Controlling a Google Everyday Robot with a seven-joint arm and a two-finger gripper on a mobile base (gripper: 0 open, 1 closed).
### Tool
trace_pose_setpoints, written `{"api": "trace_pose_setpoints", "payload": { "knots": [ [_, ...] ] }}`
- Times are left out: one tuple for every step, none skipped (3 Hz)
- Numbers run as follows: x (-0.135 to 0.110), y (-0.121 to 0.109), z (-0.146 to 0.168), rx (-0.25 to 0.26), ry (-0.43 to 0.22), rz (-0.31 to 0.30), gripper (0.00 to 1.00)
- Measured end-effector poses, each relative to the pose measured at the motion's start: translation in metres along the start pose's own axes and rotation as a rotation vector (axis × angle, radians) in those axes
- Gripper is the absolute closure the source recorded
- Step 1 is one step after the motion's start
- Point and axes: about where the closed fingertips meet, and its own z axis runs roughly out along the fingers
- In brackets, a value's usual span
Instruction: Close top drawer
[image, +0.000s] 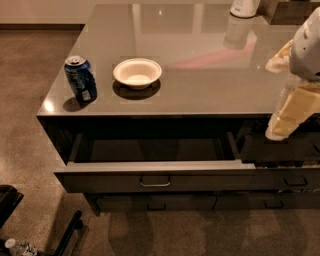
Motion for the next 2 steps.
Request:
{"api": "trace_pose_setpoints", "payload": {
  "knots": [
    [-0.003,0.011,0.006,-0.003,-0.014,0.005,0.4],
    [-0.008,0.038,0.025,-0.014,-0.05,0.022,0.63]
  ]
}}
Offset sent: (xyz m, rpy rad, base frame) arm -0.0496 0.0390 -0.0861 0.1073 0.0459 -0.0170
